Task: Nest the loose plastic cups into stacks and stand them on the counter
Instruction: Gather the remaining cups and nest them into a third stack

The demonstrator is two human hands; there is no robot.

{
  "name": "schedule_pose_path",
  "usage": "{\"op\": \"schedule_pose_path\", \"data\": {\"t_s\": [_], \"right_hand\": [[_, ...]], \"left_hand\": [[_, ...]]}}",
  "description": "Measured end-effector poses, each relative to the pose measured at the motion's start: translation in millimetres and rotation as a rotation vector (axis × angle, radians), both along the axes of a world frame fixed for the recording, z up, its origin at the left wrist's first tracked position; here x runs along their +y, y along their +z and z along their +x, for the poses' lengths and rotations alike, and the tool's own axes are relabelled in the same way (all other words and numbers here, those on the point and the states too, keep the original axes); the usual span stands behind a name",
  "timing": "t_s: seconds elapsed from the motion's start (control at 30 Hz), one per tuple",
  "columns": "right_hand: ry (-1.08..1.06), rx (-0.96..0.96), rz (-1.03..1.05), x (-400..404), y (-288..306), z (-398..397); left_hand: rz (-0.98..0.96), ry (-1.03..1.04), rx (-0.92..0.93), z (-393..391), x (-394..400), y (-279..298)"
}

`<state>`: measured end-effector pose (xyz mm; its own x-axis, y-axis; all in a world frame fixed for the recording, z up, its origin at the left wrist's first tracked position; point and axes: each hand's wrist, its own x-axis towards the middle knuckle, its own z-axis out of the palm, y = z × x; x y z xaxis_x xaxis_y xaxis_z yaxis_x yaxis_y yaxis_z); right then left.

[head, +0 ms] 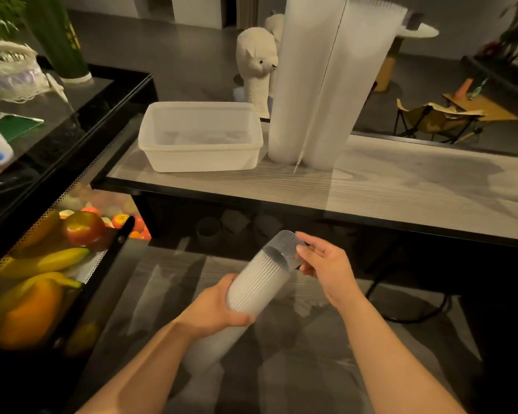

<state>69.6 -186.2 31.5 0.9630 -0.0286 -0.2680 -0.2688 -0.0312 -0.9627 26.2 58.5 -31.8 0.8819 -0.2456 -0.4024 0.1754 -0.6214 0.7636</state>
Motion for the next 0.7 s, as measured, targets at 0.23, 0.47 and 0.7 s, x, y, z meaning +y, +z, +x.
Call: {"op": "schedule_pose_path", "data": {"t_s": [0.23,0.47,0.7], "right_hand": [[0.148,-0.07,-0.144,11.4,10.1,-17.2],[0.325,-0.098,-0.249,33.9,10.2,-22.2],[0.176,-0.085,-0.664,43.7,-16.3,35.7]], "left_hand": [[0.004,-0.006,-0.018,-2.0,1.1,8.3],[-0.01,0.078,-0.027,-1.3,11.6,5.4],[-0.024,0.158,-0.052,1.3,30.0,3.3]]}}
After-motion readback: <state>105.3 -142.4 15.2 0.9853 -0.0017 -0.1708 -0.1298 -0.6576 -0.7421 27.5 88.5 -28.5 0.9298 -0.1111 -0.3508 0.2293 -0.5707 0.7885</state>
